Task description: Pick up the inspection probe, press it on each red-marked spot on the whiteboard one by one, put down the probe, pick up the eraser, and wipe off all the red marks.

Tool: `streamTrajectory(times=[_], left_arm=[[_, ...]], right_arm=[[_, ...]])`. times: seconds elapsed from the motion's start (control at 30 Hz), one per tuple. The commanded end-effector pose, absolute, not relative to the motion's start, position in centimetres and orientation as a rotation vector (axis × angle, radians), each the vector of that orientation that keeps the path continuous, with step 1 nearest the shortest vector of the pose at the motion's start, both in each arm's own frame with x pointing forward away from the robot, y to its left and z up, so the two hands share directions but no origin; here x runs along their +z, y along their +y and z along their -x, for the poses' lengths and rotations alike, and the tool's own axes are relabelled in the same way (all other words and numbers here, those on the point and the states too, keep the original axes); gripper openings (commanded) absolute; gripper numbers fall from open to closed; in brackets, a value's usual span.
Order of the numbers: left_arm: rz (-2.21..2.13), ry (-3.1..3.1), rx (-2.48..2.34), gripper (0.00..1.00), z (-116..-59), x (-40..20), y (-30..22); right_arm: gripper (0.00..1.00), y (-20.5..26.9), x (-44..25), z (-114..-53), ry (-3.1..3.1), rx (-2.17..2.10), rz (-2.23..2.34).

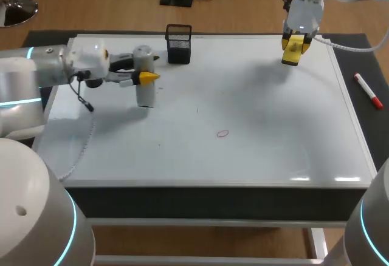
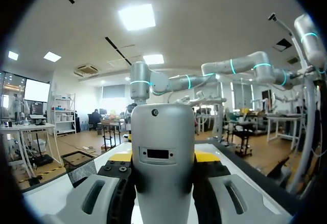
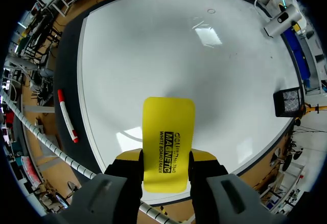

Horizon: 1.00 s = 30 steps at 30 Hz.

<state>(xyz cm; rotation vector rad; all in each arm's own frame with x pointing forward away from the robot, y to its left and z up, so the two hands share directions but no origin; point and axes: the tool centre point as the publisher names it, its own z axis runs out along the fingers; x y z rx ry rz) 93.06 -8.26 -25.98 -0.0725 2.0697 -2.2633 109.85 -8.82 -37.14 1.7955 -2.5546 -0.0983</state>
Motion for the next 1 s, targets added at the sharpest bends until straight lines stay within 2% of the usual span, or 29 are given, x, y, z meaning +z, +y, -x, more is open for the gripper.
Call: streamTrajectory(times=[0.03,0.6,1.0], left_arm=[[0.120,1.992,-2.268,0.00,-92.4,-26.3,-5.9],[0.110,1.969,-2.265,0.00,-92.5,-26.3,-4.9],[0.110,1.969,-2.265,0.00,-92.5,-26.3,-4.9]], right_arm=[[0.00,-8.9,-37.0,-110.0,-2.549,-0.098,-1.797],[0.00,-8.9,-37.0,-110.0,-2.549,-0.098,-1.797],[0.00,-3.1,-37.6,-102.9,-2.380,0.014,-1.991]])
